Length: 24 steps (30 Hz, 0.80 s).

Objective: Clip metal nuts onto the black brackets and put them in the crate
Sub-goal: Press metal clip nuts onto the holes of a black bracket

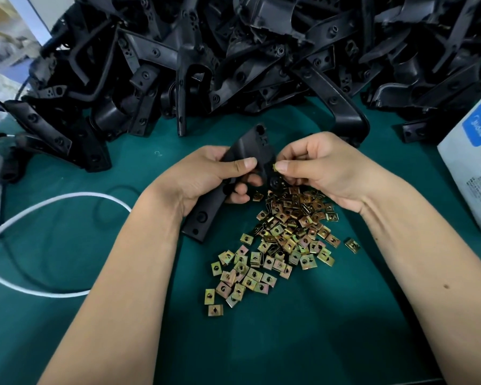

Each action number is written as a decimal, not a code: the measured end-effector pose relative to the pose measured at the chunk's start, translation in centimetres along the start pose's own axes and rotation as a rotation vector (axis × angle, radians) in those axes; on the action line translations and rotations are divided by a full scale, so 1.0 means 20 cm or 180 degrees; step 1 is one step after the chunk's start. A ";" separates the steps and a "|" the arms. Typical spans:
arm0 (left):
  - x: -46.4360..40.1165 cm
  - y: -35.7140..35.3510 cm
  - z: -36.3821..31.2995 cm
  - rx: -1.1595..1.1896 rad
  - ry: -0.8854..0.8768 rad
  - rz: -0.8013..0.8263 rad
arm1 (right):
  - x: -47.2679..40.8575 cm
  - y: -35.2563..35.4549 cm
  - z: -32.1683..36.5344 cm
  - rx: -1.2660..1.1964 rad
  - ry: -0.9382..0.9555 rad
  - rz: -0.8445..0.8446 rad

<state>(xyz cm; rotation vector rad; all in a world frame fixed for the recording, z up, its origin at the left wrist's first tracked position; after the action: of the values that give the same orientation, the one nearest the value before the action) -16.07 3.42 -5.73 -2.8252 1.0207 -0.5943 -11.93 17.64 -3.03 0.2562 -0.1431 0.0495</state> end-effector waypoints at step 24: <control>0.06 0.00 -0.06 0.0679 -0.0384 0.0702 | 0.01 0.03 0.03 -0.0874 0.0197 0.0071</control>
<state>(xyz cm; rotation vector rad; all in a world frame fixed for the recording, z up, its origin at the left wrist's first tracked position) -15.73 2.77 -4.15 -2.4895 1.1504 -0.4721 -11.85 18.12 -2.23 -0.0212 -0.0898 0.0592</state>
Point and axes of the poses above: each hand's wrist, its own x-axis away from the middle knuckle, its own y-axis out of the back of the hand, z = x × y, the point moved 10 cm from there along -x, towards the middle knuckle, and after that the axes turned 2 degrees about x, right-handed, at the moved point
